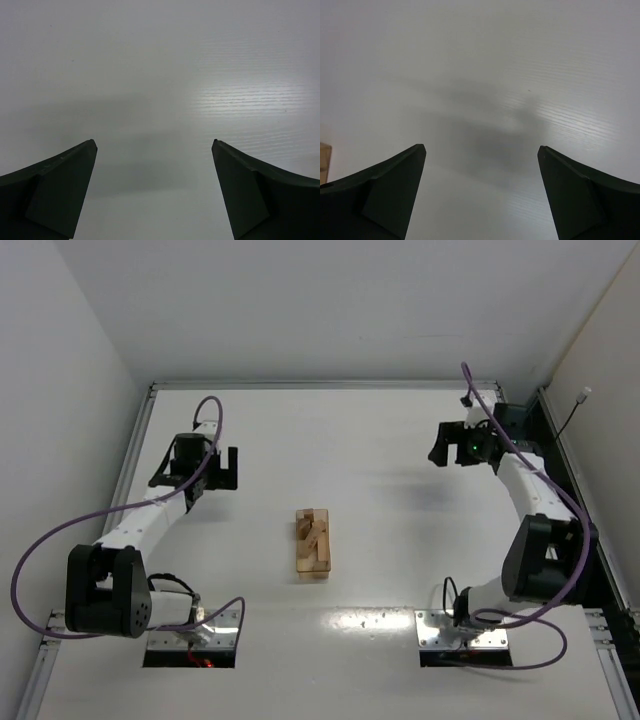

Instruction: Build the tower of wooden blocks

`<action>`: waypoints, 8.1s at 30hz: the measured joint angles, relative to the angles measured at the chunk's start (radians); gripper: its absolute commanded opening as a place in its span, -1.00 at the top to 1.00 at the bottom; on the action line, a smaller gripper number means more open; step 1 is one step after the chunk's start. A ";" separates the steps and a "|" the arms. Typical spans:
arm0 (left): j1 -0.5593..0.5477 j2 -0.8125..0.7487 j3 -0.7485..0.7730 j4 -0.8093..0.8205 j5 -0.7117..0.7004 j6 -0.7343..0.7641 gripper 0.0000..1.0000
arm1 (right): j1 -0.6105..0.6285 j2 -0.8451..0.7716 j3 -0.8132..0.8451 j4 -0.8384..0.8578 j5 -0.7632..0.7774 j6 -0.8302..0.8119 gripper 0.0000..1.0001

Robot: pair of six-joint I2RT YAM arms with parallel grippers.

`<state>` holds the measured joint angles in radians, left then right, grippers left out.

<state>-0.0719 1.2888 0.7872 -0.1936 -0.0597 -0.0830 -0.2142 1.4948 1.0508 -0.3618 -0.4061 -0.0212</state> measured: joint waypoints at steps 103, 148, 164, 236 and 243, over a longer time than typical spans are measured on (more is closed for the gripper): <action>0.237 0.130 0.239 -0.222 -0.507 -0.113 -1.00 | 1.248 0.505 -0.164 1.263 1.316 -0.816 1.00; 0.288 0.138 0.273 -0.218 -0.445 -0.082 -1.00 | 1.305 0.768 -0.192 1.666 1.205 -1.502 1.00; 0.290 0.138 0.316 -0.231 -0.408 -0.089 -1.00 | 1.220 0.681 -0.174 1.653 1.094 -1.565 1.00; 0.290 0.169 0.353 -0.248 -0.339 -0.113 -1.00 | 1.146 0.295 0.538 0.410 1.124 -0.347 1.00; 0.290 0.169 0.345 -0.247 -0.299 -0.110 -1.00 | 0.925 0.339 0.707 -0.057 0.745 -0.026 1.00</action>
<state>0.2180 1.4578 1.1320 -0.4404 -0.3584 -0.1928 0.7105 1.8336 1.7580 -0.4191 0.3386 -0.0467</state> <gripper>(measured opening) 1.000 0.010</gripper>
